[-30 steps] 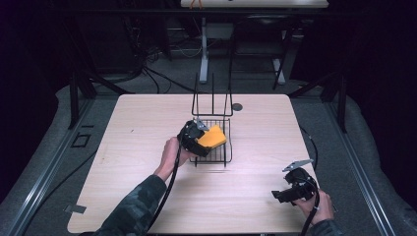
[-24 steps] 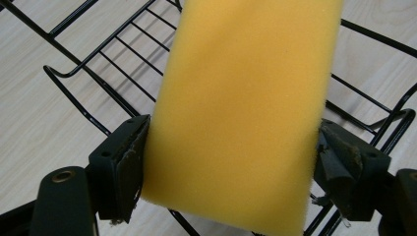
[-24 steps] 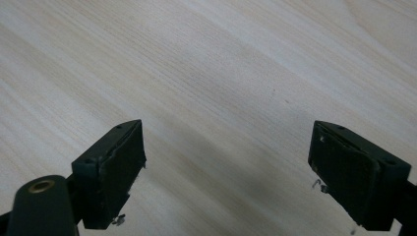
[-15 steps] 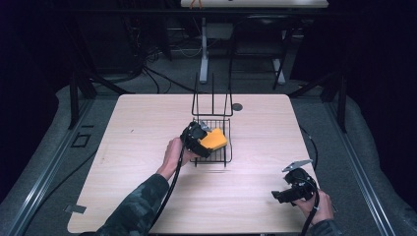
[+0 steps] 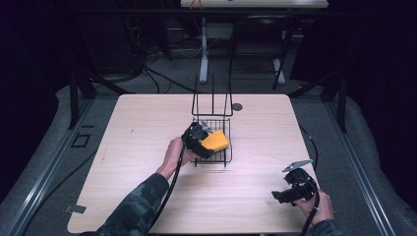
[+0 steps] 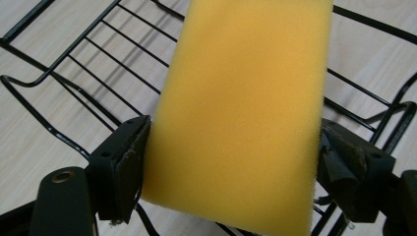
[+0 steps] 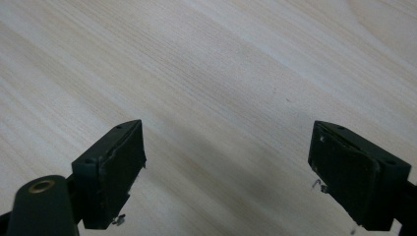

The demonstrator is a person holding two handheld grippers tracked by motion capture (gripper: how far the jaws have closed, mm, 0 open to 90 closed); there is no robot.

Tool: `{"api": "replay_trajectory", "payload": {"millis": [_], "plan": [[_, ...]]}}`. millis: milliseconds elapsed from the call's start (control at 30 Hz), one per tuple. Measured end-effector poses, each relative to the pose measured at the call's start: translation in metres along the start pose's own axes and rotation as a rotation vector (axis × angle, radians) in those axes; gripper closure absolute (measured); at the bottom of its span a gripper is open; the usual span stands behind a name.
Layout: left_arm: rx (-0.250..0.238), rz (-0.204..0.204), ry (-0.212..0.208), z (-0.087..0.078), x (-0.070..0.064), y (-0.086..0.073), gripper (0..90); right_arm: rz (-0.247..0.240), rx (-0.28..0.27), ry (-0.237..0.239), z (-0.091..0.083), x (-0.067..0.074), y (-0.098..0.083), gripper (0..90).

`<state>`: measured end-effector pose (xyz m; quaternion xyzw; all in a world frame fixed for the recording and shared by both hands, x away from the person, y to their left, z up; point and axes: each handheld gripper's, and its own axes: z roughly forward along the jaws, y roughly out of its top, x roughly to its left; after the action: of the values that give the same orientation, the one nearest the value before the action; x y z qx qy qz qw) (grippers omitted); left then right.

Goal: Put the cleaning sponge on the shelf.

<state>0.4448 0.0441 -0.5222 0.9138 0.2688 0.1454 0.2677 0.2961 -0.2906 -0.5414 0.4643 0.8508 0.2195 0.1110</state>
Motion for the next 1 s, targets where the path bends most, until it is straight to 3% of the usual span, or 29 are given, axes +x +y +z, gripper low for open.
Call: {"api": "replay_trajectory", "payload": {"millis": [33, 233, 467, 767, 1000], "plan": [[0.006, 0.013, -0.023, 0.000, 0.000, 0.000, 20.7, 0.000, 0.002, 0.002, 0.000, 0.000, 0.000, 13.5], [0.014, 0.044, -0.063, -0.001, -0.002, 0.000, 20.7, -0.003, 0.003, -0.001, 0.000, 0.000, 0.000, 13.5], [0.022, 0.074, -0.089, -0.003, -0.002, 0.000, 20.6, 0.002, -0.008, -0.001, 0.000, 0.000, 0.000, 13.5], [0.005, 0.066, -0.103, -0.004, -0.001, -0.002, 18.2, 0.001, -0.002, 0.000, 0.000, 0.000, 0.000, 13.5], [-0.048, 0.039, -0.093, -0.014, 0.000, -0.003, 11.4, -0.003, -0.002, -0.007, 0.000, 0.000, 0.000, 13.5]]}}
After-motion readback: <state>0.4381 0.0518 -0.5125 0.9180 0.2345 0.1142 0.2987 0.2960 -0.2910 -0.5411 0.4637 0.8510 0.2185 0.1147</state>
